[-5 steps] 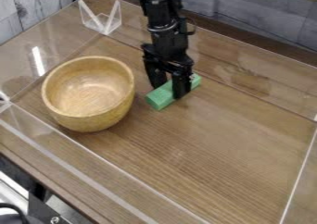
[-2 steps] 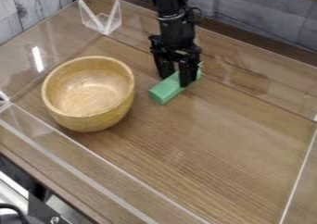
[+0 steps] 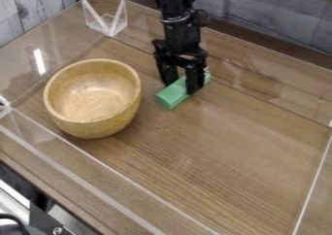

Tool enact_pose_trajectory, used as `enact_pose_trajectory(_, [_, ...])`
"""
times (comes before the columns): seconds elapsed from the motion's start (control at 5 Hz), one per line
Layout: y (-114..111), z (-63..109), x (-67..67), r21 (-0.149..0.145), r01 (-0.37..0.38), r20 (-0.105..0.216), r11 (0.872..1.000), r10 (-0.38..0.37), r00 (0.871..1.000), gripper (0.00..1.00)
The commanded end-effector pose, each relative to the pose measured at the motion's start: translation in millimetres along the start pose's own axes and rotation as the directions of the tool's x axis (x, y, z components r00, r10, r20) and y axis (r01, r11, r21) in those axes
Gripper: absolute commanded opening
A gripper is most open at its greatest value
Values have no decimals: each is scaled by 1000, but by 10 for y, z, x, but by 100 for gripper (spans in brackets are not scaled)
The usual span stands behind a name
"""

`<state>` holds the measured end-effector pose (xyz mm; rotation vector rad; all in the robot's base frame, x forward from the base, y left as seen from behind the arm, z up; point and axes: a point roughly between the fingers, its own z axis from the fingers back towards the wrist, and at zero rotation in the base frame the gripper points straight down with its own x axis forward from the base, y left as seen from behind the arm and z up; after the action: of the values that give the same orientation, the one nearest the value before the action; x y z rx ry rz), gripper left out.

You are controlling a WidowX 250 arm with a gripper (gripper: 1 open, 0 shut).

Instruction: Move green object from inside the wooden bowl to the table next to it

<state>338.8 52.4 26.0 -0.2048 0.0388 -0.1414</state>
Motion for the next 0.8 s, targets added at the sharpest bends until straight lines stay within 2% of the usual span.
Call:
enact_pose_trajectory(0.0, [83, 314, 54, 28, -44, 90, 999, 41, 995, 100])
enact_pose_trajectory(0.2, [174, 336, 31, 24, -95, 99, 995, 92, 991, 100])
enact_pose_trajectory(0.6, [142, 257, -67, 20, -130, 103, 991, 127, 987, 100])
